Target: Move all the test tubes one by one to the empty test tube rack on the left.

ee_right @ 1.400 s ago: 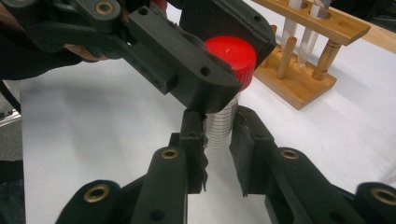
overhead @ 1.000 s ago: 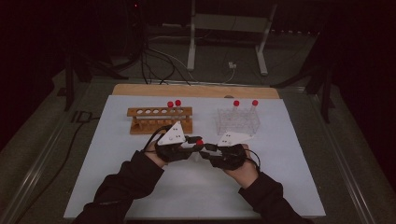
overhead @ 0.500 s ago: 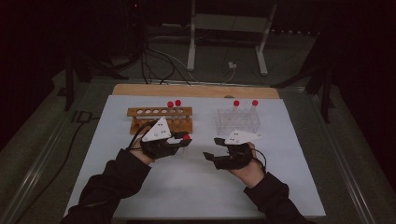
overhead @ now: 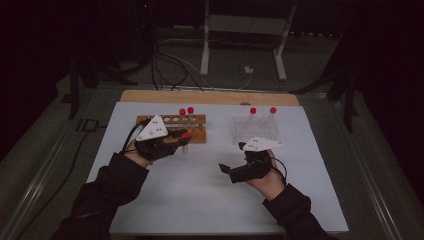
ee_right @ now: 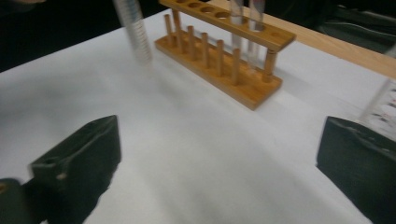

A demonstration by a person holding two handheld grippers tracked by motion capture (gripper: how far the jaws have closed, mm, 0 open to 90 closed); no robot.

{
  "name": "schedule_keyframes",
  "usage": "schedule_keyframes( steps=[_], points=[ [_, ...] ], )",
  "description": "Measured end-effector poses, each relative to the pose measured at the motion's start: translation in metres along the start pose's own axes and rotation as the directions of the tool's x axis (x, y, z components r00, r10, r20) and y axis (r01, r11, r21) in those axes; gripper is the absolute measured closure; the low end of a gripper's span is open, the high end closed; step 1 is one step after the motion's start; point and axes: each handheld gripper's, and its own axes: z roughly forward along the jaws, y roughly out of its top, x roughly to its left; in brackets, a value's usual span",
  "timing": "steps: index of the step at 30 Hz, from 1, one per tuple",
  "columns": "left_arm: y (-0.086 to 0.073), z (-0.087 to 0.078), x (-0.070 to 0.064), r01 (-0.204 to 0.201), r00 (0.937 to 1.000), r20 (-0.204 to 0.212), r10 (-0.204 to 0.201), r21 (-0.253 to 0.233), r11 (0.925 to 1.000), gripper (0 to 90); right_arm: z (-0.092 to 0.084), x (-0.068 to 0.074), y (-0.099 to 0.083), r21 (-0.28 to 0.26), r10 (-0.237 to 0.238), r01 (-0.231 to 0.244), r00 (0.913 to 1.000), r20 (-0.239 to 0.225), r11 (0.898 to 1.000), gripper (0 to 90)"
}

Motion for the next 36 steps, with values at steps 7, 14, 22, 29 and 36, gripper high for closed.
schedule_keyframes(
  steps=[7, 14, 22, 29, 36],
  points=[
    [0.007, -0.011, 0.021, 0.014, 0.9979, -0.064, -0.014, -0.001, 0.9999, 71.7, -0.002, -0.001, 0.0, -0.006, -0.005, 0.005, 0.9999, -0.01, 1.0, 0.0],
    [0.01, -0.015, 0.04, 0.051, 0.9897, -0.133, -0.054, -0.026, 0.9984, 71.7, -0.003, 0.0, 0.0, -0.006, -0.022, 0.021, 0.9995, -0.021, 1.0, 0.0],
    [0.012, -0.011, 0.06, 0.087, 0.9726, -0.211, -0.097, -0.056, 0.9946, 71.7, -0.004, 0.0, 0.0, -0.009, -0.018, 0.018, 0.9994, -0.028, 1.0, 0.0],
    [0.01, -0.001, 0.076, 0.119, 0.9519, -0.273, -0.14, -0.091, 0.9887, 71.7, -0.005, -0.002, 0.0, -0.007, -0.018, 0.018, 0.9993, -0.033, 1.0, 0.0],
    [0.001, 0.02, 0.085, 0.138, 0.9287, -0.331, -0.168, -0.112, 0.984, 71.7, -0.006, -0.002, 0.0, -0.006, -0.022, 0.022, 0.9993, -0.031, 1.0, 0.0]
  ],
)
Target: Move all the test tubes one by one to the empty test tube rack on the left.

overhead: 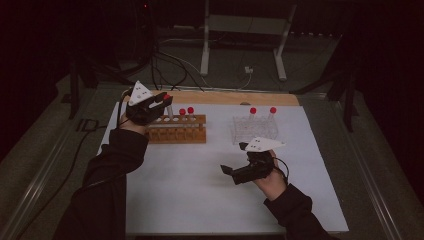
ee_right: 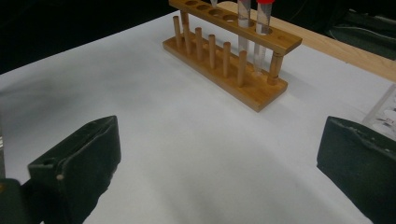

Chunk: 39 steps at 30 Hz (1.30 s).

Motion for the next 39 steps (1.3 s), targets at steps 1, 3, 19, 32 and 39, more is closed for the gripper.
schedule_keyframes(
  steps=[1, 3, 19, 32, 39],
  points=[
    [-0.001, 0.002, 0.0, 0.008, 1.0, -0.003, -0.008, -0.005, 1.0, 71.7, 0.0, 0.0, 0.0, 0.002, 0.002, -0.002, 1.0, -0.005, 1.0, 0.0],
    [-0.005, 0.007, 0.001, 0.022, 0.9997, -0.01, -0.022, -0.011, 0.9997, 71.7, 0.0, 0.0, -0.001, 0.002, 0.002, -0.002, 1.0, -0.003, 1.0, 0.0],
    [-0.041, 0.04, -0.003, 0.075, 0.9964, -0.044, -0.072, 0.058, 0.9955, 71.6, 0.0, -0.003, -0.002, 0.001, 0.009, -0.009, 0.9999, -0.007, 1.0, 0.0],
    [-0.056, 0.053, -0.007, 0.076, 0.996, -0.055, -0.07, 0.126, 0.9891, 71.7, -0.001, -0.003, -0.002, -0.003, 0.014, -0.014, 0.9997, -0.021, 1.0, 0.0],
    [-0.06, 0.053, -0.007, 0.086, 0.995, -0.061, -0.079, 0.124, 0.9886, 71.6, 0.0, -0.003, -0.002, 0.006, 0.011, -0.011, 0.9997, -0.021, 1.0, 0.0]
  ],
)
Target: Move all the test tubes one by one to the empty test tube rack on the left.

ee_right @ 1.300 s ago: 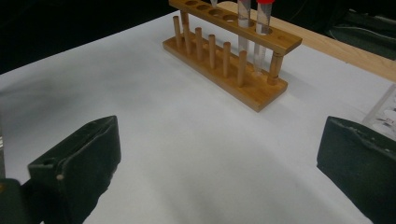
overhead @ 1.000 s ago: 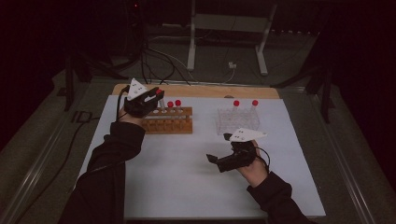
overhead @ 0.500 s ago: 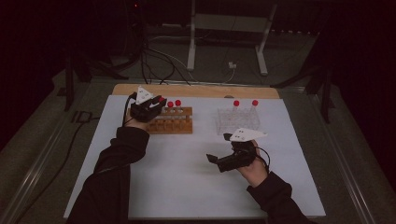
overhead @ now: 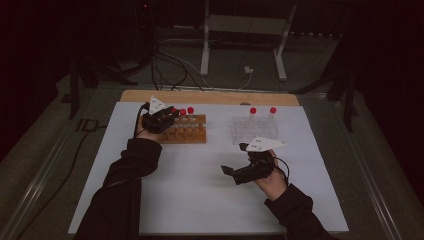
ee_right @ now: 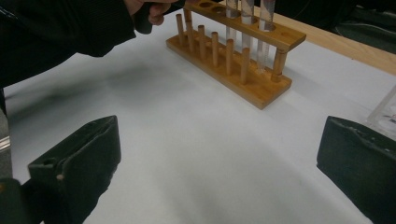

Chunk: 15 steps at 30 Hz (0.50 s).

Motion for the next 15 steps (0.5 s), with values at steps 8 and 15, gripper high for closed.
schedule_keyframes(
  steps=[8, 15],
  points=[
    [0.0008, -0.0012, 0.0018, 0.017, 0.9998, 0.003, -0.017, 0.013, 0.9998, 71.3, 0.0002, 0.0002, 0.0005, 0.002, -0.004, 0.004, 1.0, -0.001, 1.0, 0.0],
    [0.0016, -0.004, 0.0032, 0.023, 0.9997, 0.006, -0.023, 0.036, 0.9991, 70.7, -0.0003, -0.0006, 0.0007, 0.0, 0.001, -0.001, 1.0, 0.001, 1.0, 0.0]
  ],
)
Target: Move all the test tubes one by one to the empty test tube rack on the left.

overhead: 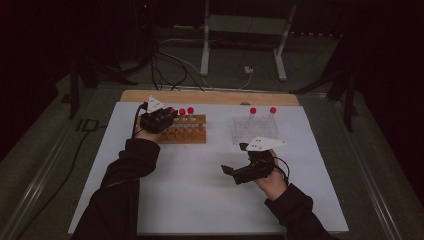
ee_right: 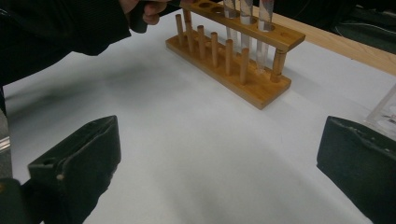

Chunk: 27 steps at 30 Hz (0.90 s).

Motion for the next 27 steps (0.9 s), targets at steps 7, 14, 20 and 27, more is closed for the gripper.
schedule_keyframes(
  steps=[7, 14, 20, 27],
  points=[
    [0.007, -0.012, 0.001, 0.01, 0.9999, 0.012, -0.01, -0.013, 0.9999, 56.1, -0.002, 0.0, 0.002, -0.008, 0.002, -0.001, 1.0, 0.005, 1.0, 0.0],
    [0.01, -0.042, 0.004, 0.024, 0.9989, 0.041, -0.021, -0.072, 0.9971, 35.7, -0.006, -0.004, 0.004, -0.028, 0.006, -0.005, 0.9998, 0.021, 1.0, 0.0],
    [0.005, -0.068, -0.002, 0.005, 0.9893, 0.146, 0.005, -0.073, 0.9974, 14.3, -0.011, -0.011, 0.007, -0.045, 0.01, -0.007, 0.9985, 0.054, 0.999, 0.0],
    [-0.01, -0.096, -0.019, -0.029, 0.9632, 0.265, 0.048, -0.077, 0.9966, 2.0, -0.018, -0.027, 0.012, -0.065, 0.021, -0.014, 0.9935, 0.112, 0.998, 0.0]
  ],
)
